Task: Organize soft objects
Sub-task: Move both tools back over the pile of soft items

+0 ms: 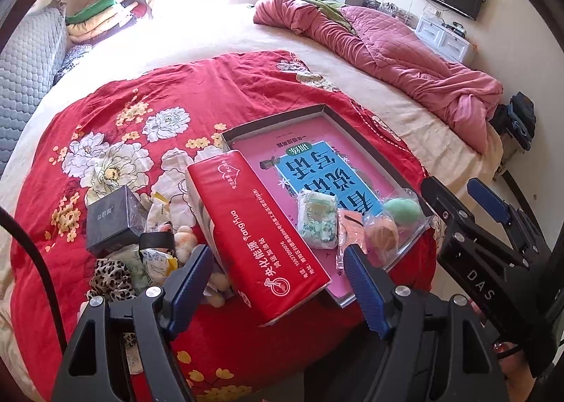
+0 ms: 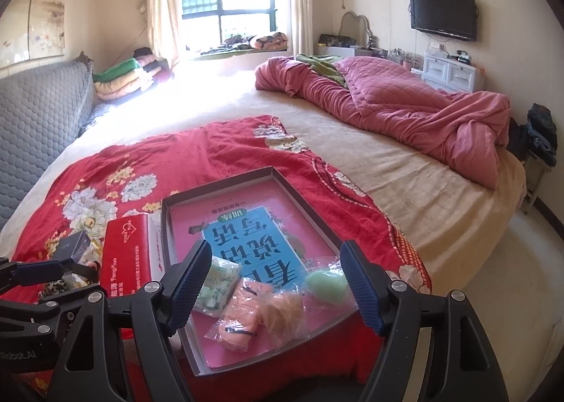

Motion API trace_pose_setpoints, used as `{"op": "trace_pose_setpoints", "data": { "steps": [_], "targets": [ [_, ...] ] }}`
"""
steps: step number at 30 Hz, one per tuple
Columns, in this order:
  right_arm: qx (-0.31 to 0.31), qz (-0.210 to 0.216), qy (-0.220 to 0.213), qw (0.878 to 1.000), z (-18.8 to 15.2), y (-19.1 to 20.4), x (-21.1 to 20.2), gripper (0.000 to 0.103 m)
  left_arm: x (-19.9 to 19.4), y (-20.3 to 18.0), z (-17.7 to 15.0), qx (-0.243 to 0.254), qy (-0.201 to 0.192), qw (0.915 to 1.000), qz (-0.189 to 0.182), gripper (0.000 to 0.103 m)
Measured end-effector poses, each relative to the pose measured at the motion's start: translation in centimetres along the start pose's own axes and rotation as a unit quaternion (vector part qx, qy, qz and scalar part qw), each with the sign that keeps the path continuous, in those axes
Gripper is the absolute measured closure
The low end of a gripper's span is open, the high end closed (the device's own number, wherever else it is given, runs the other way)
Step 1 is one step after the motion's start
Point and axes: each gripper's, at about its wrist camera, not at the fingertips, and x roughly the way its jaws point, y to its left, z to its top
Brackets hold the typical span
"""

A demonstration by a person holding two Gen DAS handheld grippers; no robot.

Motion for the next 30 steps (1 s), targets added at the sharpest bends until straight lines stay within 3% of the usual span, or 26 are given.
{"op": "trace_pose_setpoints", "data": {
  "steps": [14,30],
  "targets": [
    [-0.014,0.010,-0.021,1.000,1.7,1.0,-2.9,0.026,-2.9,2.1,-1.0,0.001,-0.036,0.9984,0.044,0.027],
    [-0.059,0.030,-0.025,0.997,2.0,4.6,-5.3,0.026,-5.1,5.3,-3.0,-0.022,-0.043,0.9973,0.054,0.027]
  ]
}}
